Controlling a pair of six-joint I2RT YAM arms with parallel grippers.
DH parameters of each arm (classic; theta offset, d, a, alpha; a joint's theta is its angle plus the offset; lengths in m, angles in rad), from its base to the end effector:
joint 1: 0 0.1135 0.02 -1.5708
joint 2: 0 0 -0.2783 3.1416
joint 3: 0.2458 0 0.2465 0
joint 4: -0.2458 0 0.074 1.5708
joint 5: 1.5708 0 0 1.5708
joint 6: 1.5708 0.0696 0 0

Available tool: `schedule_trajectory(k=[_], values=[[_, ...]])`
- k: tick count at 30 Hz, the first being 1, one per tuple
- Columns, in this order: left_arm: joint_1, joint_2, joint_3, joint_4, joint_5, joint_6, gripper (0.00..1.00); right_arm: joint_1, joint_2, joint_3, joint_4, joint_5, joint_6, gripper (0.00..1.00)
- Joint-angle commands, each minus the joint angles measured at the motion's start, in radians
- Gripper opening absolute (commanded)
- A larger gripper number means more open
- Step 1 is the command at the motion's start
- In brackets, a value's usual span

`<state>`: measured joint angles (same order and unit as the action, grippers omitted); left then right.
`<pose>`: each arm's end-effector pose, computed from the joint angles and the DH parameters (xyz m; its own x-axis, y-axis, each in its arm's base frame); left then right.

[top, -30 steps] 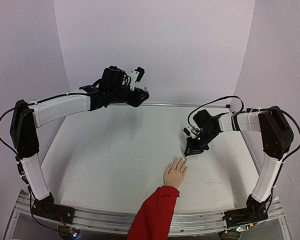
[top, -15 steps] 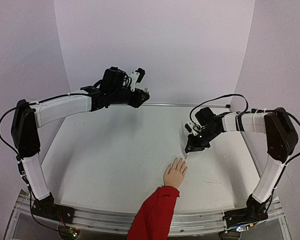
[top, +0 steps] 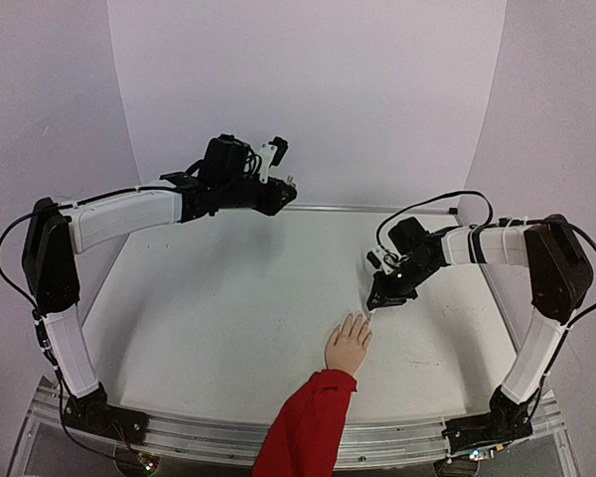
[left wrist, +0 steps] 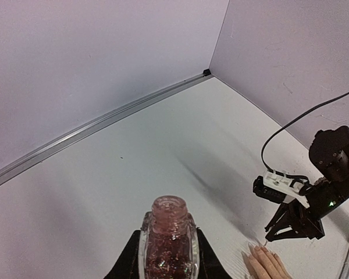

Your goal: Paint the nails

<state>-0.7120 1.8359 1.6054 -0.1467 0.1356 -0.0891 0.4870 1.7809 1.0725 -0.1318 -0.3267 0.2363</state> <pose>0.3514 -0.3157 0.3332 -0.3438 0.1802 -0.9216 0.7148 0.6867 -0.1323 0.3360 0.2032 0.1715 -0.7880 -0.1664 -0.5928 -0.4608 0.7979 0.3886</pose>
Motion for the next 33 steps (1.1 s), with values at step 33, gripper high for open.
schedule_trajectory(k=[33], values=[[0.005, -0.047, 0.002, 0.073, -0.015, -0.008, 0.00, 0.003, 0.027, 0.047, -0.029, -0.047, -0.022, 0.00]])
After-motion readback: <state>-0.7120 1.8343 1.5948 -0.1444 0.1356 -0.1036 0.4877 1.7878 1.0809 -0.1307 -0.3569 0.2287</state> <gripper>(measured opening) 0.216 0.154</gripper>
